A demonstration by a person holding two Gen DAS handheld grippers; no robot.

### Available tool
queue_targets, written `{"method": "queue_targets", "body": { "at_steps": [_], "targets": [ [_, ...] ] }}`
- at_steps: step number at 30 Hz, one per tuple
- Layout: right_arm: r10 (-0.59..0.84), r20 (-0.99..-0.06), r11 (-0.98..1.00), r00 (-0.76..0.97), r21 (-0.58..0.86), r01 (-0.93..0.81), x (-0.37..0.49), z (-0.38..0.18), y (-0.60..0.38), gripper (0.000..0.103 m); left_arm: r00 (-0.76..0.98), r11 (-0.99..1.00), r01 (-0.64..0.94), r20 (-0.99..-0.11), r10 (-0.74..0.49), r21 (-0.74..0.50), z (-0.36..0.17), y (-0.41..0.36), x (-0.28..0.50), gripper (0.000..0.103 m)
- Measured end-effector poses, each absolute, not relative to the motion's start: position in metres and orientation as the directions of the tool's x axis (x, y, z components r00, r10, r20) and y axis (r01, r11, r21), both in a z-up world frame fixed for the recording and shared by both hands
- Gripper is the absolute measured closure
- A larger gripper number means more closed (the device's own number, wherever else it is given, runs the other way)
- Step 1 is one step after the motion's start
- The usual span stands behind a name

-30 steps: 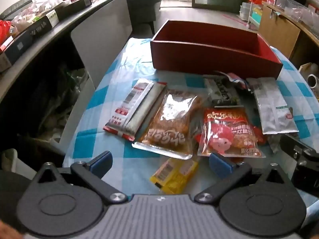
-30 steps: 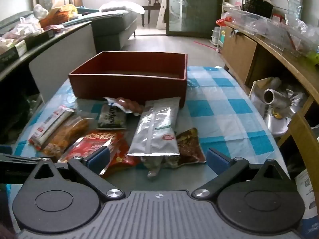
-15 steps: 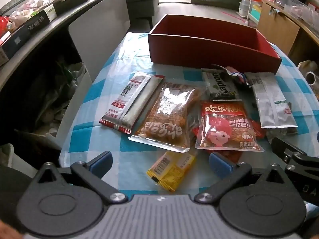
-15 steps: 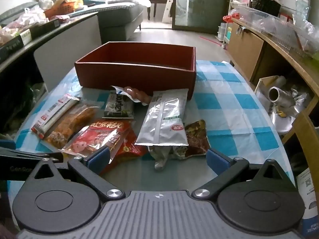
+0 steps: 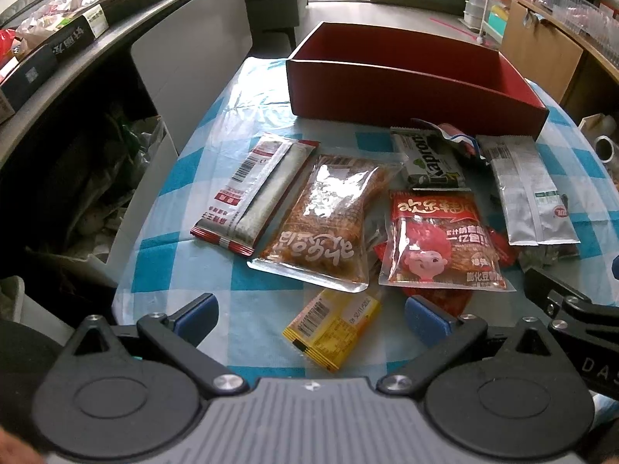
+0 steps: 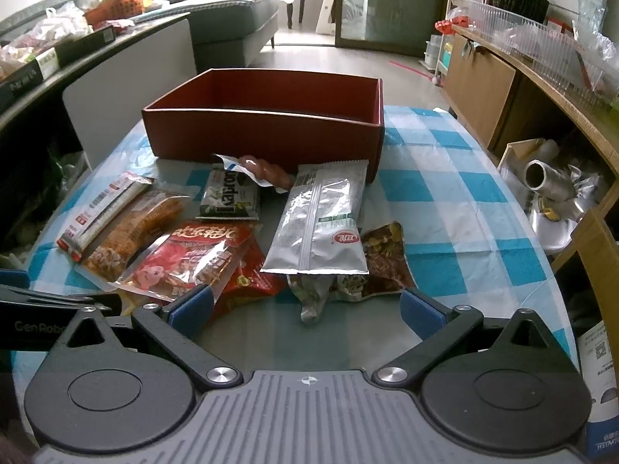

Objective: Organize snacks

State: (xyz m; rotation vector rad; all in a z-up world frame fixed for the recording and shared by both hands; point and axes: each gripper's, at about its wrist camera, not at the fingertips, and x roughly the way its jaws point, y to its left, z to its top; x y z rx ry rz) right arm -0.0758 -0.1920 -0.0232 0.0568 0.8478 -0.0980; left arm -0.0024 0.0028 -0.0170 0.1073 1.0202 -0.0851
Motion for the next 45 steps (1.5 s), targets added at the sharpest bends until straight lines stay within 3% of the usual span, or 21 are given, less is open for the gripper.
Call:
{"method": "queue_targets", "body": {
  "at_steps": [45],
  "targets": [
    [-0.058,-0.779,0.994,0.625,0.010,0.106,-0.0761,-0.0292,-0.1915,0.000,0.508,0.988,0.138,-0.861,-0.008,0.072,-0.0190,0.0013,-0.0046,0.008]
  ]
}}
